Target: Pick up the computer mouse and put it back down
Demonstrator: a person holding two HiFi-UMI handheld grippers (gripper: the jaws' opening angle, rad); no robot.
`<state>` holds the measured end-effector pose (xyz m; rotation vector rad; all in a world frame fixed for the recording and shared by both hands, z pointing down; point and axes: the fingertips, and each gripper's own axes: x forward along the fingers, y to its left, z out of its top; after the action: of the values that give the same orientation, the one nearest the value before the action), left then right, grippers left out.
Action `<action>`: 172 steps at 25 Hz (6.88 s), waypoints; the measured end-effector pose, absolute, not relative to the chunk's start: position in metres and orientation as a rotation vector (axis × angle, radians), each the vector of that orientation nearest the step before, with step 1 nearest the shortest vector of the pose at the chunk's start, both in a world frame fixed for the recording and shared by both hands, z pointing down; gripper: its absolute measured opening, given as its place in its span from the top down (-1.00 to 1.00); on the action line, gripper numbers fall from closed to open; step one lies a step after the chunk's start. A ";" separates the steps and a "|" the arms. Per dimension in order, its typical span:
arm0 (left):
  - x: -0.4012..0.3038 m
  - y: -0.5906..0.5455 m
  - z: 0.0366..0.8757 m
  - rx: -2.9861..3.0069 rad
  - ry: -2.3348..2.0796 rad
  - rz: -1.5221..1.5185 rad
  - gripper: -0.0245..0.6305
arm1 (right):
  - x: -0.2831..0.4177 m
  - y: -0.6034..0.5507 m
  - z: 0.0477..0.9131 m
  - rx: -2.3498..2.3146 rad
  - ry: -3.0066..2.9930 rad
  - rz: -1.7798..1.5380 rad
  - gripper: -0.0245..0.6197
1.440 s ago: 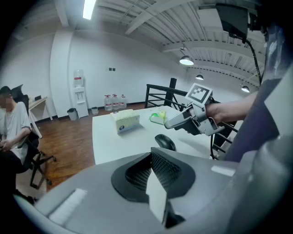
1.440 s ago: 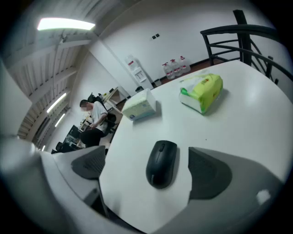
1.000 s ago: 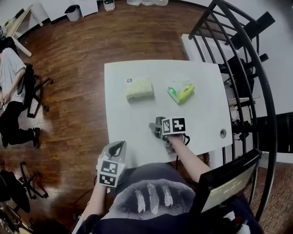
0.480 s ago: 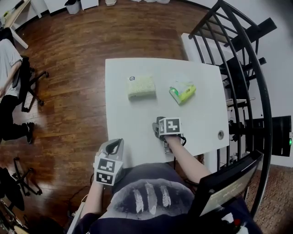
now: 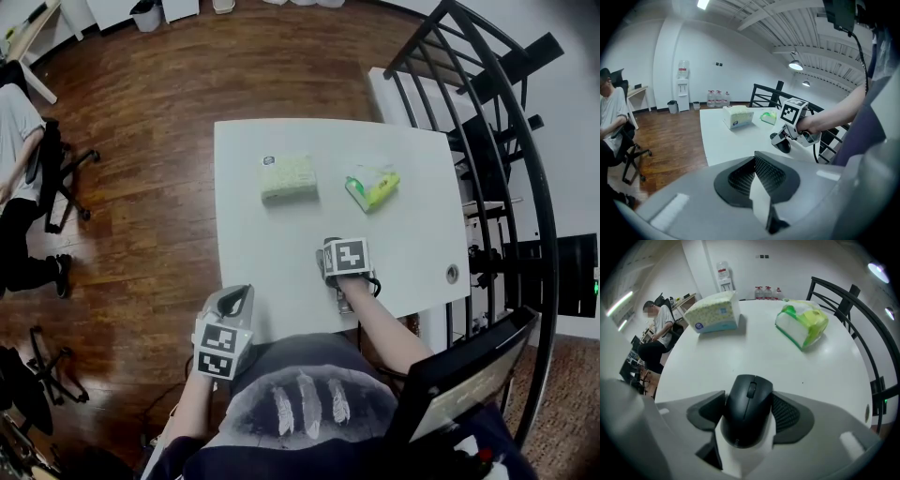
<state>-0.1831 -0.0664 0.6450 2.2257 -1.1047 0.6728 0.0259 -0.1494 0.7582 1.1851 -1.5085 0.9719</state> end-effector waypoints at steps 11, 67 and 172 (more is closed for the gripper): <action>-0.168 -0.060 0.638 2.255 -1.092 0.699 0.88 | 0.016 -0.145 0.756 1.046 -1.569 0.904 -0.03; -0.018 -0.022 0.554 2.379 -1.168 0.667 0.88 | 0.036 -0.066 0.410 0.193 -2.135 0.098 0.00; -0.045 -0.080 0.506 2.647 -0.731 0.850 0.88 | 0.046 -0.173 0.584 0.612 -1.859 0.674 0.00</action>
<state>-0.0451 -0.0802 0.5064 2.6470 -0.7306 0.8501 0.0461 -0.1727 0.5836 0.6116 -1.8591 0.6738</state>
